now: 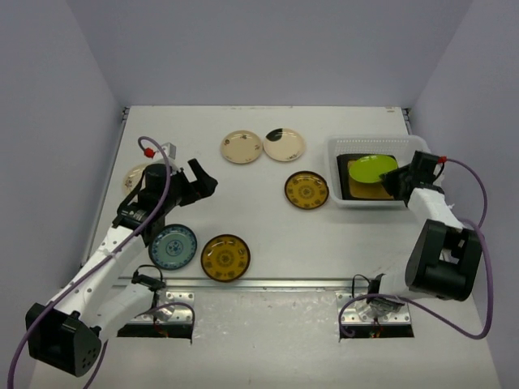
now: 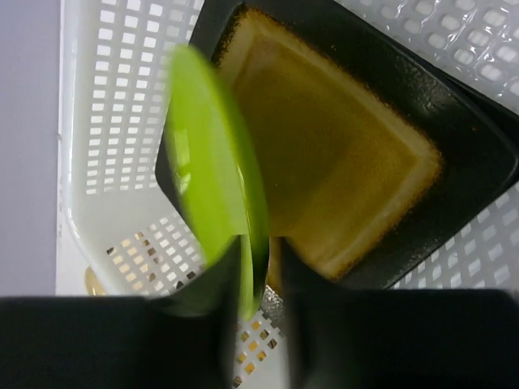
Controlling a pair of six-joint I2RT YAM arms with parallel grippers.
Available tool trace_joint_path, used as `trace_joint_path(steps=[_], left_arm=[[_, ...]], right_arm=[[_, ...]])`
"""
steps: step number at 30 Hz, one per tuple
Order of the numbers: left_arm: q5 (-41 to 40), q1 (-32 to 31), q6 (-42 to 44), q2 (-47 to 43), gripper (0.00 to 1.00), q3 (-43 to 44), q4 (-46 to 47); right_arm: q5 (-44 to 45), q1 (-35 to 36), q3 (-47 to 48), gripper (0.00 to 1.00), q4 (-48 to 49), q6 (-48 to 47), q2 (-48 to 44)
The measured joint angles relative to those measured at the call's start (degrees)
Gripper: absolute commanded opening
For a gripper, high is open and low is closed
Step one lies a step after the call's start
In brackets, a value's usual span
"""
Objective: Place the plates into the plastic bin on the countertop
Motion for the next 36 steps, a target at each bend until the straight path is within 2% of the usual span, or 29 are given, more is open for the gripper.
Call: trace_joint_path(steps=[1,5,6,8,9,16,20,26,29,32,36], left_arm=[[0.04,0.0,0.03,0.3,1.0,-0.17,-0.06],[-0.05,0.0,-0.01,1.27,1.0,-0.46,-0.06],[-0.17,0.0,-0.04,1.77,1.0,-0.46,0.07],[-0.46,0.0,-0.26,3.22,1.0,-0.46,0.27],[-0.64,0.0,-0.33,4.03,1.0,-0.46,0.42],[-2.06,0.02,-2.05,17.37,1.0,3.5,2.35],[-1.94,0.4,-3.67,29.89,1.0,10.04,5.97],[1.17,3.09,-5.64,49.42,1.0,23.85,10.45],[3.7,5.13,-6.77,58.7,0.91,30.4,11.97],[6.44,6.95,-7.4,67.86,0.86,37.62,14.05],[7.35,8.47,-7.83,72.67,0.74,44.46,15.06]], right_arm=[[0.36,-0.12,1.08,0.64,-0.41,-0.04,1.51],[0.83,-0.25,4.27,0.8,-3.75,-0.85,3.4],[0.84,-0.25,4.98,0.88,-4.59,-1.06,3.28],[0.85,-0.24,5.62,0.97,-5.77,-1.81,2.2],[0.92,-0.23,5.62,0.99,-6.87,-2.06,1.04],[-2.88,-0.25,4.07,0.99,-9.38,-5.32,-10.15],[-13.19,0.46,0.58,0.99,-7.92,-7.5,-16.47],[-30.3,7.97,-1.09,0.99,-4.87,-12.04,-20.38],[-37.52,8.43,-3.18,0.99,-3.2,-12.04,-21.14],[-40.92,8.46,-5.93,0.99,-2.93,-12.09,-23.35],[-43.41,8.49,-7.17,0.99,-3.11,-12.56,-26.71]])
